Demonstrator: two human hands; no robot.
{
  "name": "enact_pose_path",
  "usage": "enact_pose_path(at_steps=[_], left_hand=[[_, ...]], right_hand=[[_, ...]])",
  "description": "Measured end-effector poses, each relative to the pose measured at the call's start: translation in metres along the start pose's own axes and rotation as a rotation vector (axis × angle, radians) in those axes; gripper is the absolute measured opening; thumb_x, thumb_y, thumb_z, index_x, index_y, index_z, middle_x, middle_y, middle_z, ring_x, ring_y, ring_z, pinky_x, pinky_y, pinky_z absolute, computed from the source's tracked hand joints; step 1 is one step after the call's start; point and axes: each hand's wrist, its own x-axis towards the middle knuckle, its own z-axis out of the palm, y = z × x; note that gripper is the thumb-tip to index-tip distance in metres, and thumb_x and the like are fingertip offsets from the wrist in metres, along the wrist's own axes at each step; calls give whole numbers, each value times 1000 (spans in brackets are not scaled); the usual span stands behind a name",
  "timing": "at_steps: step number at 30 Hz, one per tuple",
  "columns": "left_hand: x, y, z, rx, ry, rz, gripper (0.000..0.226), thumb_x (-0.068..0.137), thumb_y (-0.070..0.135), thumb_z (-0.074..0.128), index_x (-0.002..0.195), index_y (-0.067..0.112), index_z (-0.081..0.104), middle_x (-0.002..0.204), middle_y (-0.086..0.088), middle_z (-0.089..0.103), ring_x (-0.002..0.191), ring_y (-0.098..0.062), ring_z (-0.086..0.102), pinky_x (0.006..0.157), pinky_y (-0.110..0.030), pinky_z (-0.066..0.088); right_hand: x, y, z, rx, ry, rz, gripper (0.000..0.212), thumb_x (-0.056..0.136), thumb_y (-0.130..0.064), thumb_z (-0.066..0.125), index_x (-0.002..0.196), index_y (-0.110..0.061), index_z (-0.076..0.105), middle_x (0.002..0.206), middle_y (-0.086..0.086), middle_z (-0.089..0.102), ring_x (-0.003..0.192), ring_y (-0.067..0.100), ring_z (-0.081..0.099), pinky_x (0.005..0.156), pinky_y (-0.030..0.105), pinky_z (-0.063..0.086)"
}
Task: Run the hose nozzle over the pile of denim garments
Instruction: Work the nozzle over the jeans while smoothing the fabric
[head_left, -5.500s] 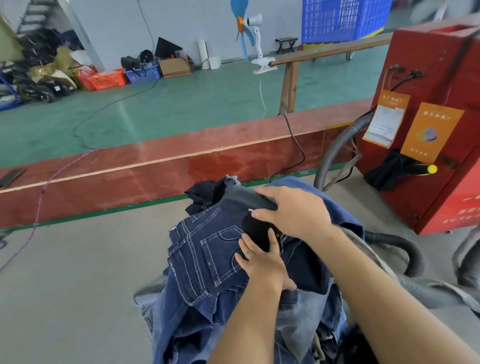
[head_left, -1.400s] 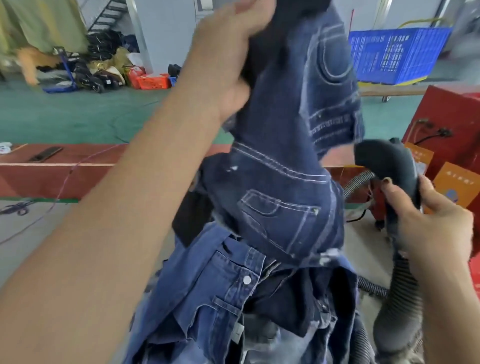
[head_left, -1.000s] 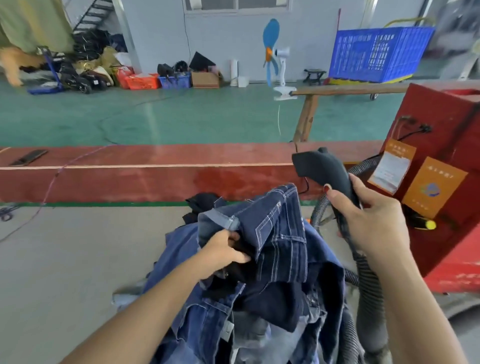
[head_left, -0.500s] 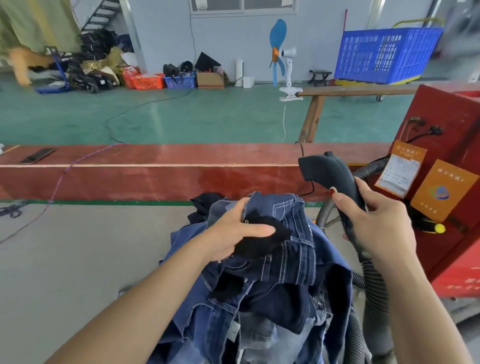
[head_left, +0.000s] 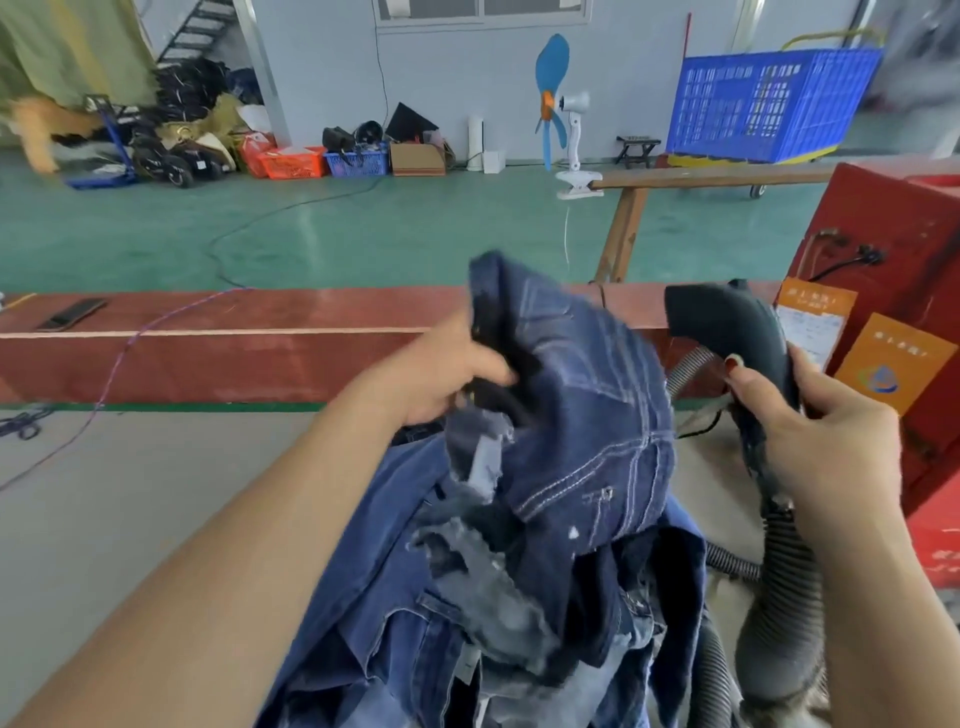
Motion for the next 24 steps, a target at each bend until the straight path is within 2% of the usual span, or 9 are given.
enact_pose_path(at_steps=[3, 5, 7, 9, 13, 15, 17, 21, 24], left_hand=[[-3, -94, 0, 269, 72, -373, 91, 80, -14, 53, 152, 27, 15, 77, -14, 59, 67, -25, 56, 53, -30, 44], [-8, -140, 0, 234, 200, -499, 83, 83, -7, 57, 152, 20, 18, 108, -17, 62, 94, -31, 60, 73, -36, 50], [-6, -158, 1, 70, 297, -449, 75, 81, -7, 63, 147, 11, 32, 124, -14, 60, 108, -32, 59, 87, -40, 51], [2, -147, 0, -100, 299, -359, 77, 75, -6, 72, 143, 7, 38, 121, -12, 64, 104, -29, 64, 79, -36, 53], [9, -112, -22, -376, 162, -201, 77, 54, 23, 90, 123, 14, 59, 97, -6, 75, 84, -19, 72, 64, -27, 57], [4, -118, -27, -121, 224, -196, 80, 58, 23, 91, 129, 14, 54, 112, -7, 71, 103, -23, 68, 84, -36, 56], [-6, -145, -28, 429, 296, -347, 93, 67, 26, 88, 144, 10, 37, 135, -10, 57, 124, -28, 54, 102, -41, 44], [-22, -159, -28, 1056, 327, -611, 110, 72, 66, 70, 149, 8, 16, 144, -14, 41, 129, -32, 44, 100, -41, 43], [-15, -142, -10, 1310, 421, -155, 83, 89, 57, 55, 149, 12, 20, 150, -13, 32, 136, -30, 33, 106, -42, 35]], right_hand=[[-2, 0, -1, -13, -11, 10, 68, 71, -65, 67, 133, -42, 51, 98, -19, 66, 93, 18, 67, 84, 49, 53], [-2, -1, 2, -30, -50, 0, 69, 67, -68, 66, 131, -44, 53, 95, -22, 65, 93, 13, 66, 86, 48, 53], [-3, -1, 8, -53, -117, -25, 70, 63, -70, 64, 128, -48, 53, 87, -26, 68, 86, 13, 67, 84, 48, 55], [-4, -3, 16, -56, -198, -46, 70, 62, -72, 63, 128, -50, 52, 89, -23, 70, 84, 15, 68, 79, 48, 57], [-12, -8, 30, -67, -293, -78, 73, 59, -75, 61, 127, -52, 51, 98, -23, 70, 85, 8, 64, 84, 48, 55], [-16, -10, 33, -115, -313, -93, 73, 59, -75, 58, 128, -51, 51, 106, -23, 69, 94, 7, 66, 85, 42, 54], [-19, -11, 34, -180, -330, -96, 64, 69, -70, 61, 130, -51, 51, 107, -20, 70, 90, 7, 66, 80, 38, 54], [-20, -11, 35, -239, -331, -94, 55, 79, -60, 64, 132, -49, 51, 103, -16, 69, 90, 12, 65, 78, 36, 52], [-19, -11, 34, -218, -314, -92, 57, 79, -60, 65, 132, -47, 52, 91, -25, 64, 82, 6, 64, 70, 33, 50]])
